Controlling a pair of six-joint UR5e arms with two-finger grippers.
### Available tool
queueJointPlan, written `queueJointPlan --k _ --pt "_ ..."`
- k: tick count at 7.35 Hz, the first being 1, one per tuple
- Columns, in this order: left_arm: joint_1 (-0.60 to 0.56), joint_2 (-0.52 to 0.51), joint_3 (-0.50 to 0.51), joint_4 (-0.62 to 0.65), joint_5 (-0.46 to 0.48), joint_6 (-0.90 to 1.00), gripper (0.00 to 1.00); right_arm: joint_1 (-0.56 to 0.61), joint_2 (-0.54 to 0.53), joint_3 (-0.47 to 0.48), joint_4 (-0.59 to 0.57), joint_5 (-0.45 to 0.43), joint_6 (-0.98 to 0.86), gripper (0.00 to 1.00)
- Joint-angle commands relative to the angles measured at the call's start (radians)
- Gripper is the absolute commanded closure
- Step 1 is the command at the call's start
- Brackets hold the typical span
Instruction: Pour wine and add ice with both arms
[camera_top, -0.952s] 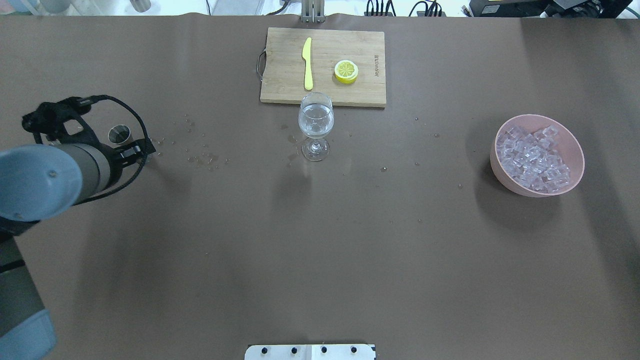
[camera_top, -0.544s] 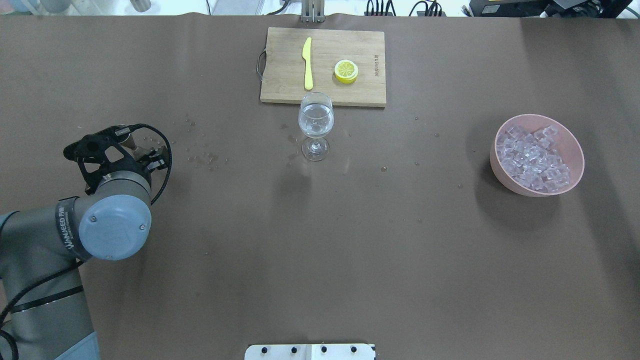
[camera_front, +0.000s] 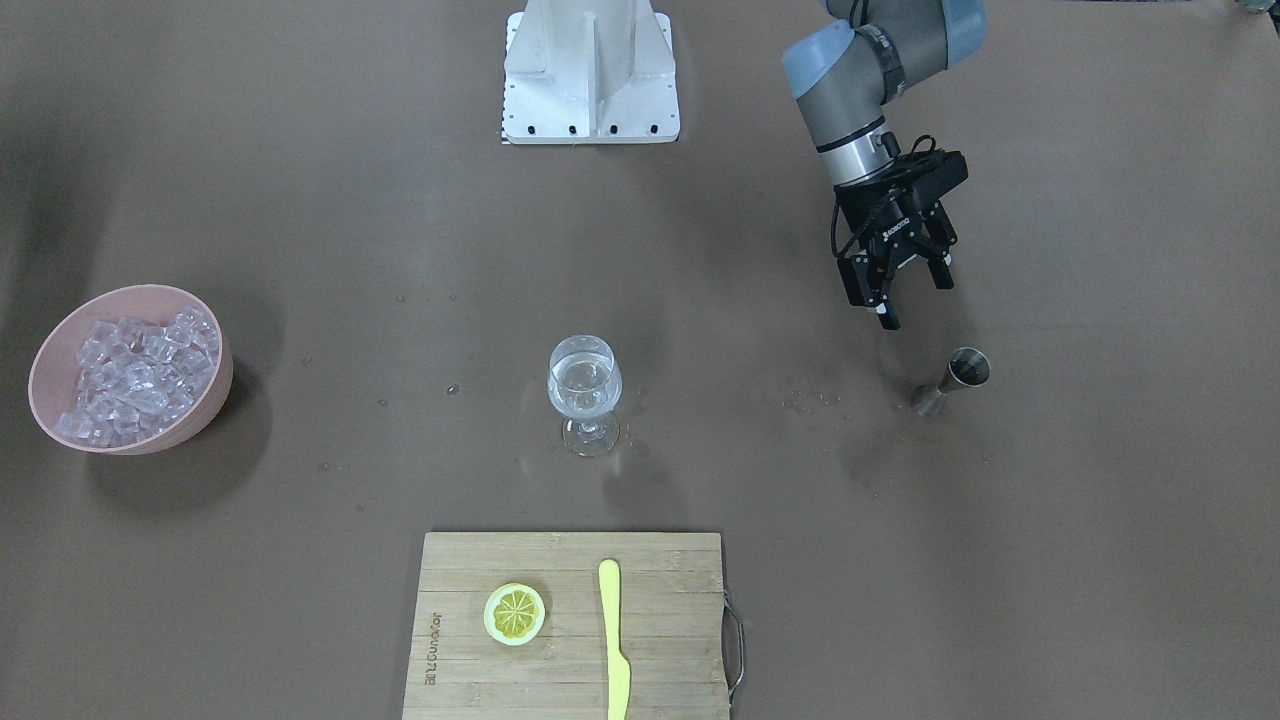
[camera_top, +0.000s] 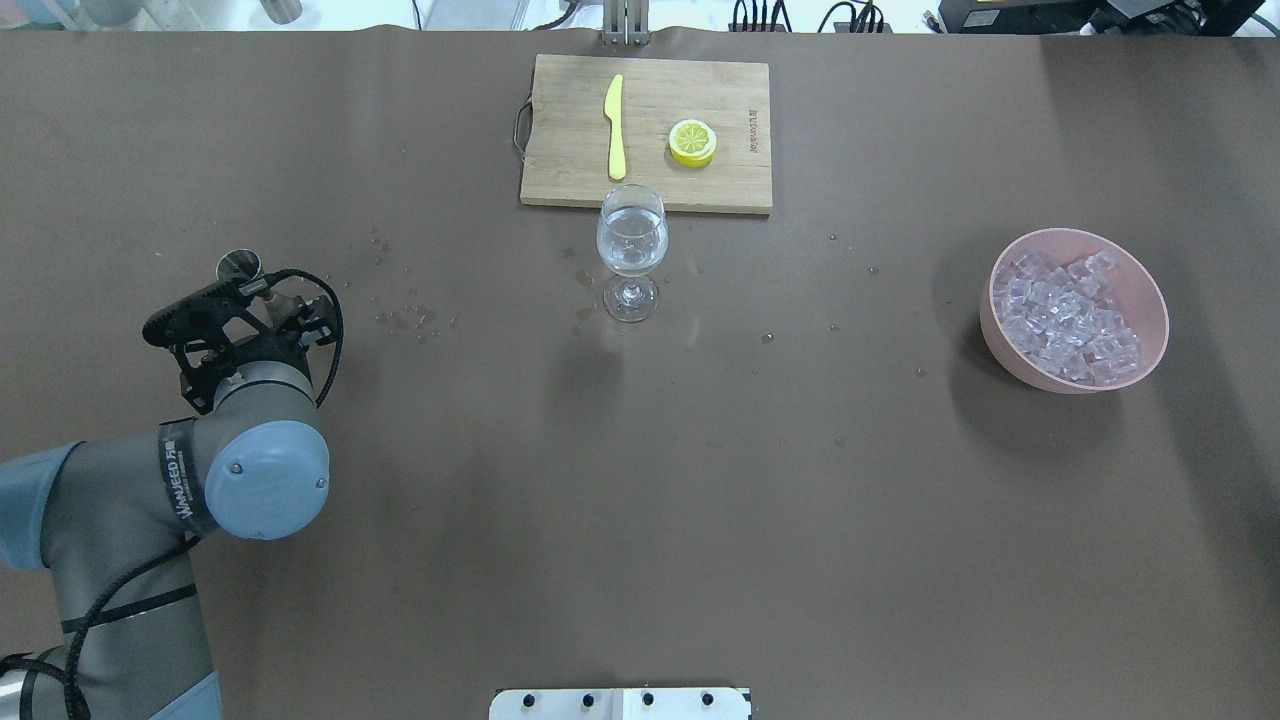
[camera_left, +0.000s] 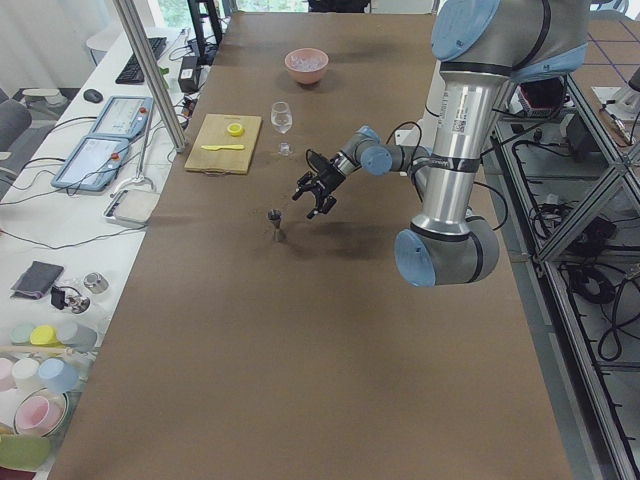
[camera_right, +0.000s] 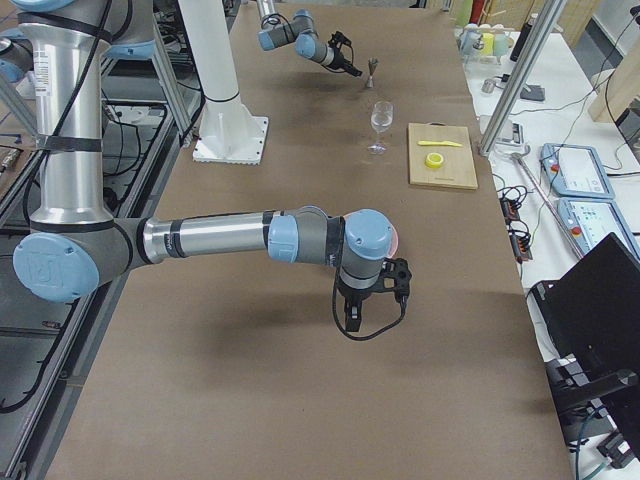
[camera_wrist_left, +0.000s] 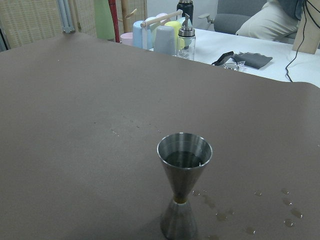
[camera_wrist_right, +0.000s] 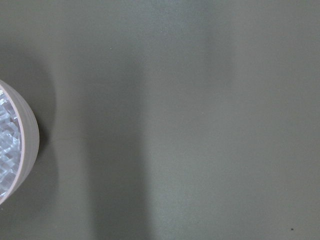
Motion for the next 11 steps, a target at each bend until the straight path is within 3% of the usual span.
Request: queueJointPlan --k 1,5,11 --pt "0.01 -0.032 0.051 0.125 0.034 -0.074 0.02 0.0 -0.002 0.008 -0.001 0.0 0.0 0.0" --pt "0.001 -0.094 0.137 0.166 0.038 -0.099 0.02 0.0 -0.002 0.014 -0.003 0.0 0.001 0.0" --pt "-0.085 -0.155 0.299 0.111 0.056 -0.086 0.02 0.0 -0.001 0.011 -0.005 -0.003 0.001 0.0"
